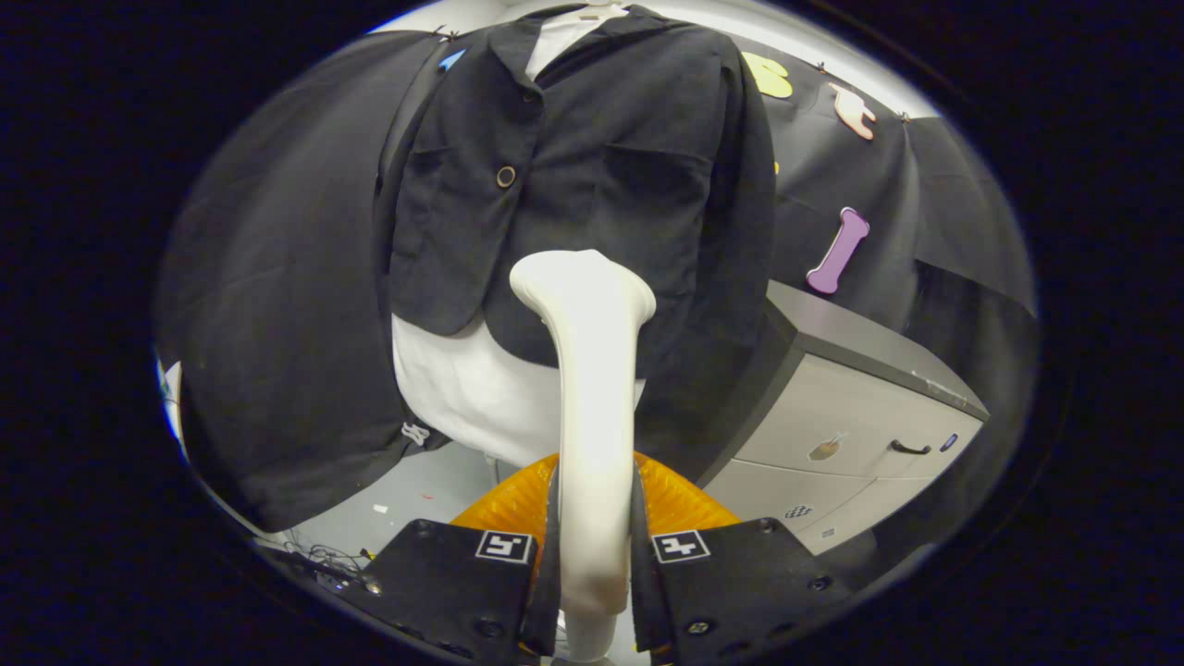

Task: Iron the clothes twice with a garment steamer, once on the left side and once on the right side.

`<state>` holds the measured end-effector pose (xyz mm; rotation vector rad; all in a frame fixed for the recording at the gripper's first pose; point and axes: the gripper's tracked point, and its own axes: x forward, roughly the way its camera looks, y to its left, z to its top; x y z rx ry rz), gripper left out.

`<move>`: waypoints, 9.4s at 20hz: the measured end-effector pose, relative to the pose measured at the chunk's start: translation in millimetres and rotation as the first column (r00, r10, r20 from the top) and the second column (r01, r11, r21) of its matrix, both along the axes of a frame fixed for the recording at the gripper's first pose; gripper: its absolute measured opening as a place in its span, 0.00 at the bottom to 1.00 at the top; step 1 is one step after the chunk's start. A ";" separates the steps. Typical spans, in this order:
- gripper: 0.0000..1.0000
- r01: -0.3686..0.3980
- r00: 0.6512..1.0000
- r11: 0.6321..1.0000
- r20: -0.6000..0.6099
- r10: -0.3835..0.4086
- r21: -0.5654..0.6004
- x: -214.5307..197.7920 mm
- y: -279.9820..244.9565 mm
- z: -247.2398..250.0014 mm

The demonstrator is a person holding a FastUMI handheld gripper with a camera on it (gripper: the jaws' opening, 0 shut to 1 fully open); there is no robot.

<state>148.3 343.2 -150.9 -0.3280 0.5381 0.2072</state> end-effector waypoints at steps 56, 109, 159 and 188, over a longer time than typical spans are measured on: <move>0.34 -0.298 0.563 0.953 0.815 0.134 0.049 132.5 302.0 403.0; 0.34 -0.117 0.878 0.993 0.470 0.097 0.014 54.4 222.5 163.2; 0.34 -0.084 0.996 0.992 -0.003 0.084 -0.096 -13.1 138.4 -51.1; 0.33 0.166 0.980 0.962 0.070 -0.185 0.218 -134.9 -209.2 89.7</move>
